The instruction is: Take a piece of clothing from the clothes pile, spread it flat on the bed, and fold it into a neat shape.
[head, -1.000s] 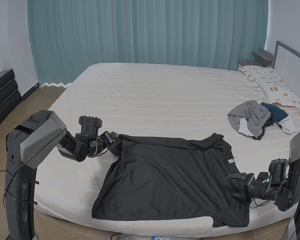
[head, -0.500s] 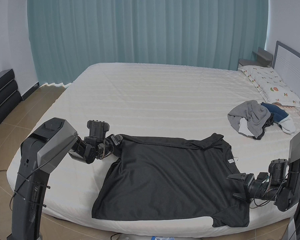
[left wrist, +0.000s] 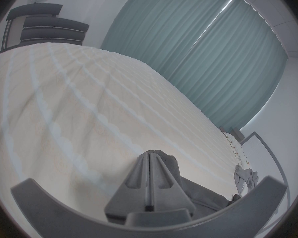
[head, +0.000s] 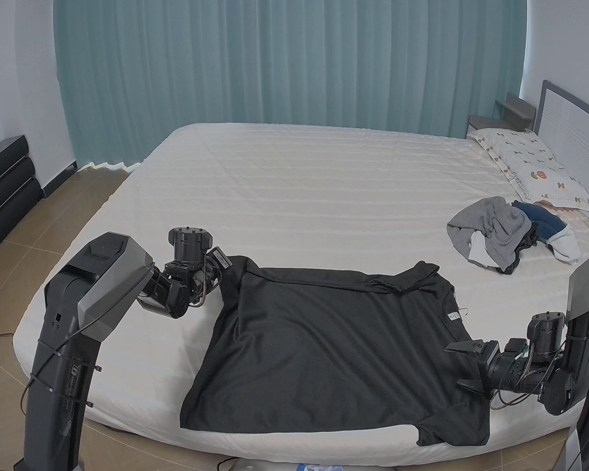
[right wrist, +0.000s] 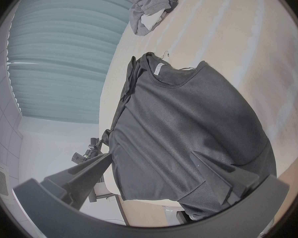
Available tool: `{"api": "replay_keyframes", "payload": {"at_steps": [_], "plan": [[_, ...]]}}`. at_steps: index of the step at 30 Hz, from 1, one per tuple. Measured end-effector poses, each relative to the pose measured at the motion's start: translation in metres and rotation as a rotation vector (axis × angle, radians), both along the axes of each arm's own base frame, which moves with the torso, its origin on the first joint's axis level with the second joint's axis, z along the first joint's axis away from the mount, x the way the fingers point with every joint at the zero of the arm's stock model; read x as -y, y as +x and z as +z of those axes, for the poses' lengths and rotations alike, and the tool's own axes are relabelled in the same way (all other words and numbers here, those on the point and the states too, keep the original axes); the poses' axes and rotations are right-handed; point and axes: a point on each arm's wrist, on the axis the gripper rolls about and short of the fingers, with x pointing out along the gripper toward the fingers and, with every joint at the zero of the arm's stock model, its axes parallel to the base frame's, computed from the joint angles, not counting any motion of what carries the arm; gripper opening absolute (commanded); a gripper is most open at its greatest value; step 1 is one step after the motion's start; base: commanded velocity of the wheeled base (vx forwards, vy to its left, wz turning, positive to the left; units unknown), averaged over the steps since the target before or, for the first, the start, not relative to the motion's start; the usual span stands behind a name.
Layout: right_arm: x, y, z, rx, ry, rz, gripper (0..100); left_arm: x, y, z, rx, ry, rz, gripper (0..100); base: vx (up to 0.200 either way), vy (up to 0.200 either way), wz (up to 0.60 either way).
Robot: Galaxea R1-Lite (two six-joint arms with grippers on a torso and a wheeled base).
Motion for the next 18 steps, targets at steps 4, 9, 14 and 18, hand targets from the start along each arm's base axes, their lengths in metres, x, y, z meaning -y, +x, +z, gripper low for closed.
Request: {"api": "replay_keyframes", "payload": {"at_steps": [4, 9, 14, 18], "plan": [[0.0, 0.0, 0.0, -0.001, 0.001, 0.0, 100, -0.001, 0.014, 0.018, 0.041, 0.034, -0.009, 0, 0.0, 0.0, 0.0], [0.0, 0.0, 0.0, -0.001, 0.001, 0.0, 100, -0.004, 0.033, 0.036, 0.095, 0.055, -0.007, 0, 0.0, 0.0, 0.0], [0.0, 0.0, 0.0, 0.0, 0.001, 0.0, 100, -0.01, 0.044, 0.023, 0.072, 0.08, -0.008, 0, 0.0, 0.0, 0.0], [0.0, 0.0, 0.0, 0.0, 0.001, 0.0, 100, -0.013, 0.046, 0.008, 0.051, 0.088, -0.003, 0, 0.0, 0.0, 0.0]]}}
